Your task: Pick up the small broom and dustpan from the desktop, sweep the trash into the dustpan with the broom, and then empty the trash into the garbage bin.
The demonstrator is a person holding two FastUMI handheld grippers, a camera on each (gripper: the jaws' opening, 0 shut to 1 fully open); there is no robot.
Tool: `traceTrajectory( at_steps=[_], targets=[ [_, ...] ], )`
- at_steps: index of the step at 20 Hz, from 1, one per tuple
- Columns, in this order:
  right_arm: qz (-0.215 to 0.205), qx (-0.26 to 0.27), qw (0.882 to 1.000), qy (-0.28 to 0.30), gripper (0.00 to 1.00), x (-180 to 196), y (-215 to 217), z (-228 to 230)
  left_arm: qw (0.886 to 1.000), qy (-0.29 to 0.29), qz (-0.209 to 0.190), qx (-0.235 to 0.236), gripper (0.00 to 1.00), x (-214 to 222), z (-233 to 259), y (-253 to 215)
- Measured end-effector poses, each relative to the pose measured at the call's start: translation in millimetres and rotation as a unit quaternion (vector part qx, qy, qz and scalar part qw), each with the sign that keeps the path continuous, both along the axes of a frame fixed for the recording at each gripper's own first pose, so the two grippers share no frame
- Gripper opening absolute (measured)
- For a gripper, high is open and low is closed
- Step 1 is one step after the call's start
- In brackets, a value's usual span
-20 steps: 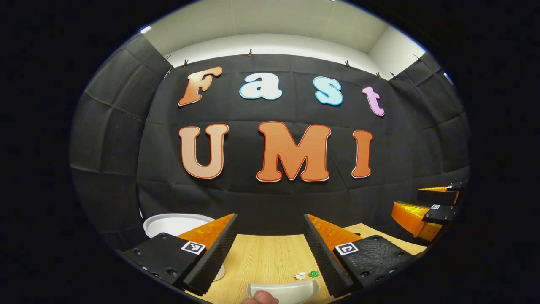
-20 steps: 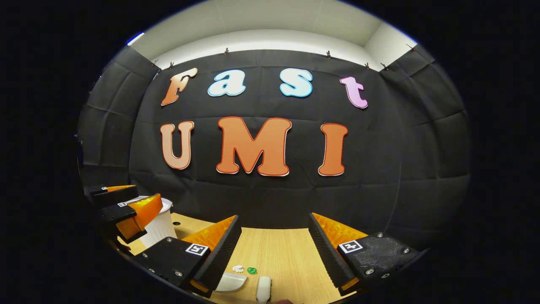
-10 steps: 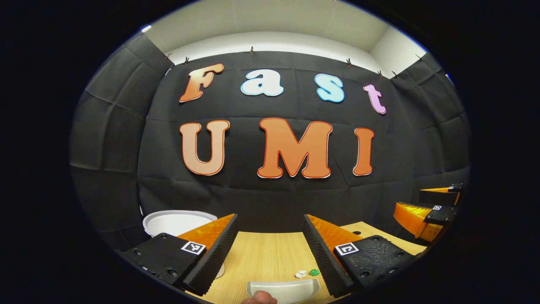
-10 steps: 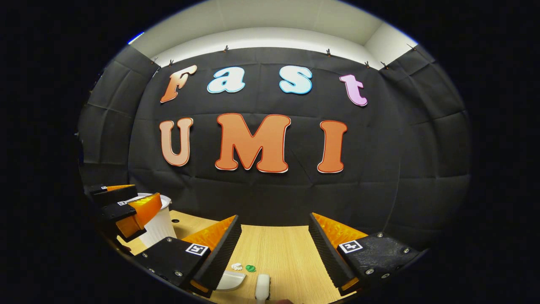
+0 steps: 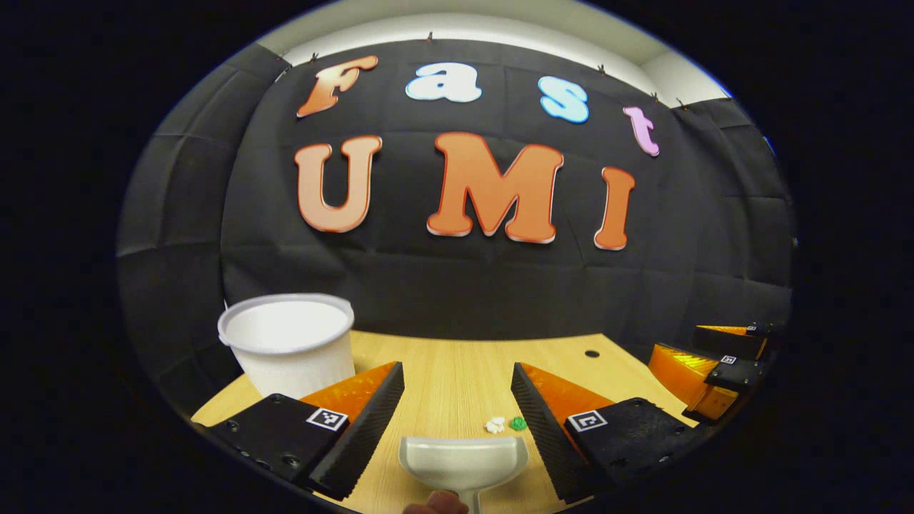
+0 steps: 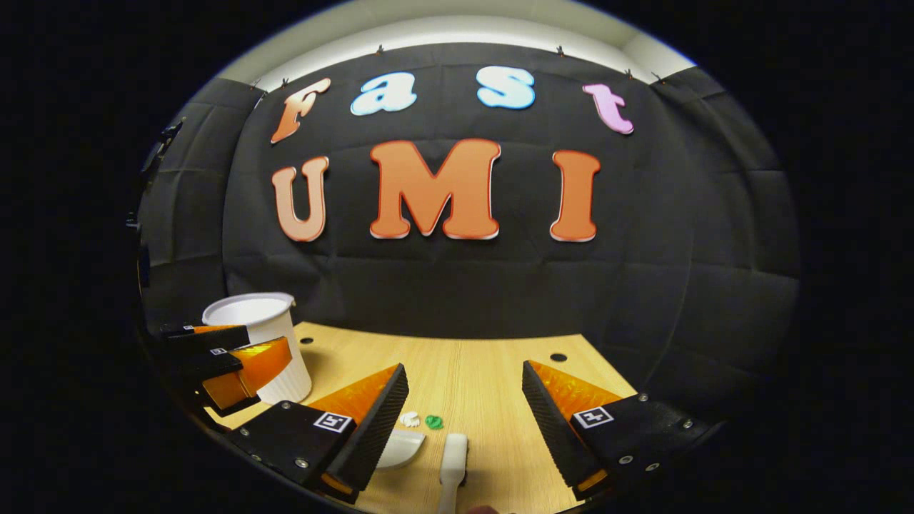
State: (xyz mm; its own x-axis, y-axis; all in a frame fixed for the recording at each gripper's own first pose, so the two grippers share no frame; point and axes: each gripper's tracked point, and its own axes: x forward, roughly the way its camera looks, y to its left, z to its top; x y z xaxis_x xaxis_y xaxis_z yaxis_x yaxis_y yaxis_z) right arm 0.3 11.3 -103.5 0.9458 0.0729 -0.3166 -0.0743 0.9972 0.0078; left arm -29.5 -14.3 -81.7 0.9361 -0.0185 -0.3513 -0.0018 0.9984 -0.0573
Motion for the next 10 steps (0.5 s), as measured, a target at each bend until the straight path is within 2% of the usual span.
traceTrajectory(
  at_steps=[2,4,7,10],
  targets=[
    [0.011,-0.001,0.998,0.066,0.96,-4,4,-42,0.998,0.068,-0.007,-0.013,0.96,-13,-23,-3],
    [0.029,0.007,0.991,0.132,0.97,-12,13,-81,0.989,0.147,-0.01,-0.027,0.96,-31,-46,-9],
    [0.047,0.01,0.976,0.212,0.97,-16,20,-130,0.962,0.269,-0.014,-0.047,0.96,-55,-57,-27],
    [0.063,0.0,0.954,0.293,0.97,-27,21,-165,0.93,0.365,-0.004,-0.042,0.98,-76,-45,-28]
  ],
)
